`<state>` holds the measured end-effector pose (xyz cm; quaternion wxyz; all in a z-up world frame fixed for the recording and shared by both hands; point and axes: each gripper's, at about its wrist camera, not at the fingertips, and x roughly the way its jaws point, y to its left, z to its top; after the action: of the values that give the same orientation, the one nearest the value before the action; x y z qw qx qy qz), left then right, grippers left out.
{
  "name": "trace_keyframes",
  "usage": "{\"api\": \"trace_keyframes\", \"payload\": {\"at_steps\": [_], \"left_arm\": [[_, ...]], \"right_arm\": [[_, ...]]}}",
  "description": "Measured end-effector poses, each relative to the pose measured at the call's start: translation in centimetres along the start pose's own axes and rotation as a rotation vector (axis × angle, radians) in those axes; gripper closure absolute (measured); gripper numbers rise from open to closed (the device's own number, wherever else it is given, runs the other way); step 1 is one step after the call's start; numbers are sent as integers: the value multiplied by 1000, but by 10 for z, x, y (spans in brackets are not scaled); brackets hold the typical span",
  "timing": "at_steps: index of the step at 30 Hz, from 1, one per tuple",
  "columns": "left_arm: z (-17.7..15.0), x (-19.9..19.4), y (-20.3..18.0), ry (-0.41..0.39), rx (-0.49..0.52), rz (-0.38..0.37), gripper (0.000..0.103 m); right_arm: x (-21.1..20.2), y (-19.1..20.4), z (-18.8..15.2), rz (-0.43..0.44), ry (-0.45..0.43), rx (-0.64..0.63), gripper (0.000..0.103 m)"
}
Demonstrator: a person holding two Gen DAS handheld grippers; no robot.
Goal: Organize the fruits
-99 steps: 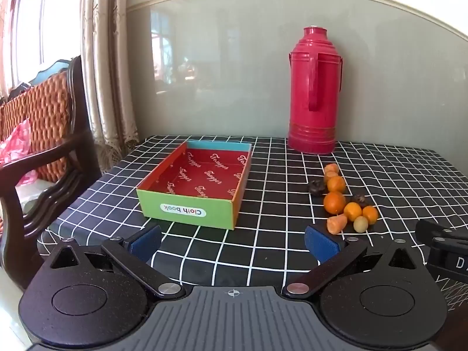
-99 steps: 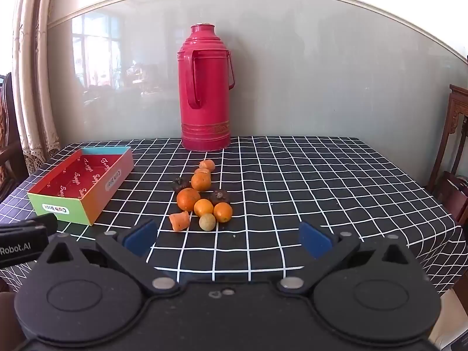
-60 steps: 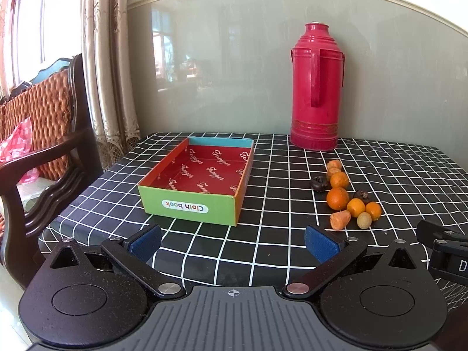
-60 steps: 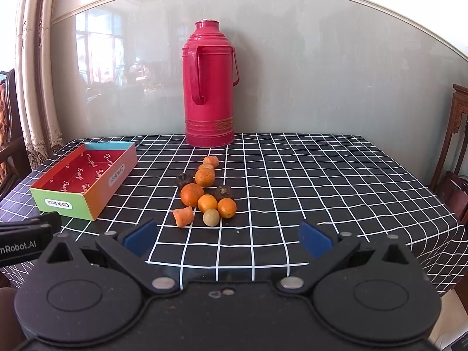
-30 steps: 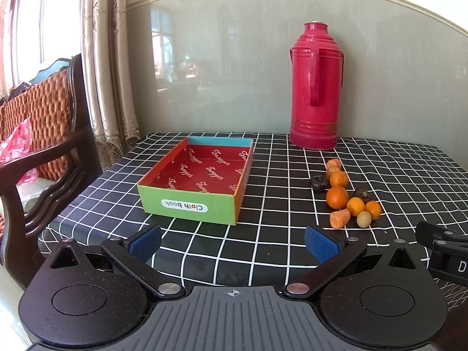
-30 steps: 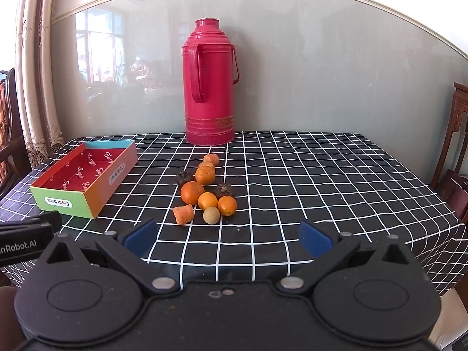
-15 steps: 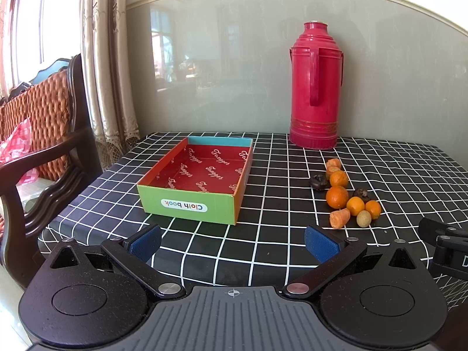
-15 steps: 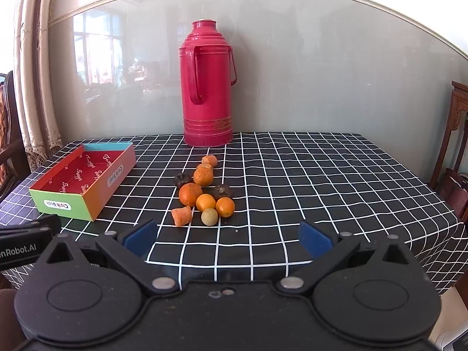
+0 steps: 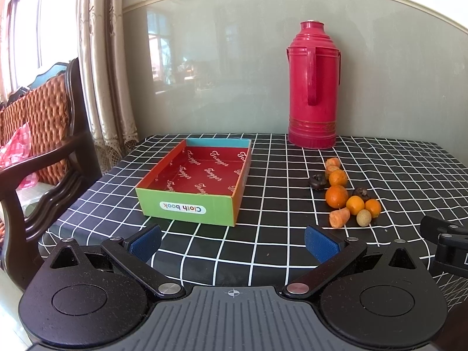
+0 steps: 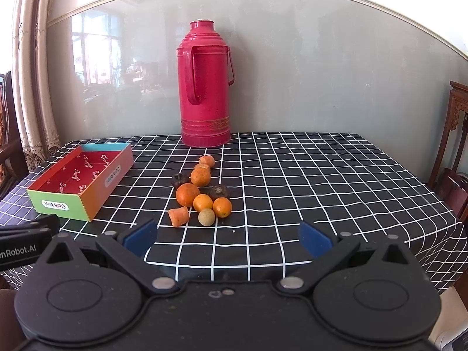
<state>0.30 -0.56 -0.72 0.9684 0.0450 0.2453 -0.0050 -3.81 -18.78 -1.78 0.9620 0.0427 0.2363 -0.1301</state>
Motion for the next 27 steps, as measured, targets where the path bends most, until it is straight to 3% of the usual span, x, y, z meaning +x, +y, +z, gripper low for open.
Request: {"api": "trace_keyframes", "payload": {"at_steps": [9, 20, 27], "left_arm": [[0, 5, -7, -10, 45, -14, 0], [0, 30, -38, -32, 171, -42, 0], [-4, 57, -65, -68, 306, -88, 0]], "right_arm": [[5, -8, -4, -35, -12, 12, 6], [26, -35, -11, -61, 3, 88, 6], [48, -52, -16, -94, -5, 121, 6]]}}
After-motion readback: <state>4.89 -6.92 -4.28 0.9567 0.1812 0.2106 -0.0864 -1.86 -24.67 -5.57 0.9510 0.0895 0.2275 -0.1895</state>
